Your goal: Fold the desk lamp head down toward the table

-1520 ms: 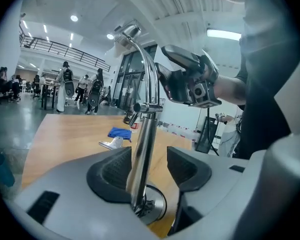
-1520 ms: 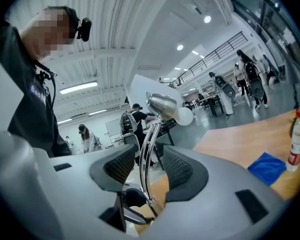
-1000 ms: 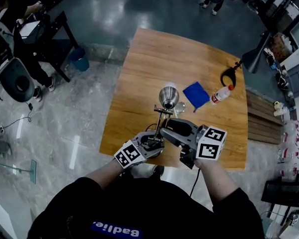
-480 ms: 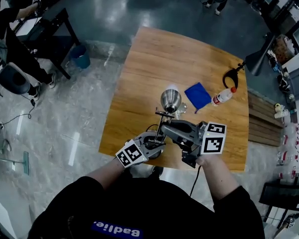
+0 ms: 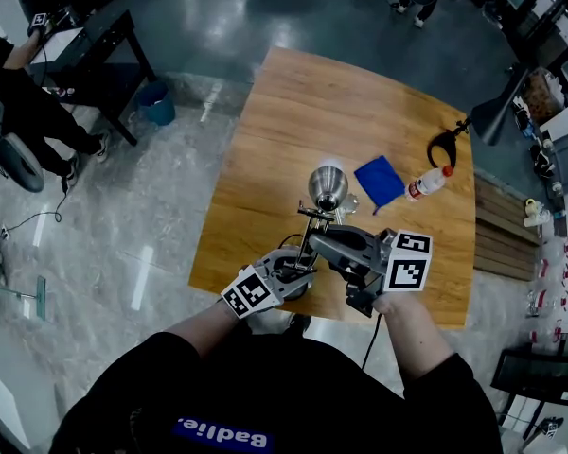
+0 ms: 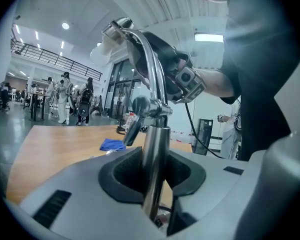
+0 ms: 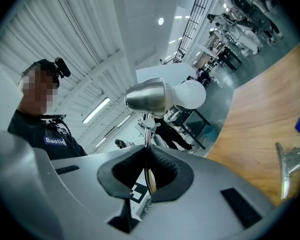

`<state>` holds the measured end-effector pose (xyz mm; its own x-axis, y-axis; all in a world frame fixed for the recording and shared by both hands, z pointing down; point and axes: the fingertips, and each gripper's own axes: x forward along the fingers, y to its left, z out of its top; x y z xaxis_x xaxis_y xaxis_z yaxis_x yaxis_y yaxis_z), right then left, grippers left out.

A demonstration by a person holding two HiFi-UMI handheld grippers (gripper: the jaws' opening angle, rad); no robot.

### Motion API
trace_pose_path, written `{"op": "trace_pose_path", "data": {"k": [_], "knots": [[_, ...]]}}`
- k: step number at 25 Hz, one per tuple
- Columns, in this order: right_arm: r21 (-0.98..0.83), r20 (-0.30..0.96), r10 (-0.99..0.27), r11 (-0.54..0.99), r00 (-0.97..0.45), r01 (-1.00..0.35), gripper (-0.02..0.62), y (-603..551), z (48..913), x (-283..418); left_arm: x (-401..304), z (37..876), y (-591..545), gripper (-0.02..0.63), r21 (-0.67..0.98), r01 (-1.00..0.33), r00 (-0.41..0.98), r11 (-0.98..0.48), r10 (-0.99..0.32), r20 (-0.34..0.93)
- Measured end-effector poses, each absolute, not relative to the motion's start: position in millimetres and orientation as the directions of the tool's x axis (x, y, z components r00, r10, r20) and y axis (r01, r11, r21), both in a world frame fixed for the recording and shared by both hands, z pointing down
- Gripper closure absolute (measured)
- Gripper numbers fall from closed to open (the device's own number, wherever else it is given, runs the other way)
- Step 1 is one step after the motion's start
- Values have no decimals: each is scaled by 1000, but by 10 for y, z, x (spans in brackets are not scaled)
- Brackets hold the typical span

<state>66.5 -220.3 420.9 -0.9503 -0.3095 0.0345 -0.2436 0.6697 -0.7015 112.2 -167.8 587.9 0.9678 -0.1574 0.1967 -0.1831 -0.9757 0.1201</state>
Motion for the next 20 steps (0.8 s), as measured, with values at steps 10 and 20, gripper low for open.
{"op": "trace_pose_path", "data": {"k": [10, 20], "knots": [[-764, 5, -333, 607, -943, -218, 560, -2249, 4187, 680, 1118, 5846, -1705, 492, 117, -205, 966, -972, -182, 183], [-873, -3, -433, 441, -901, -209, 560, -2610, 4507, 813, 1119, 5868, -1687, 492, 108, -212, 966, -971, -191, 176]]}}
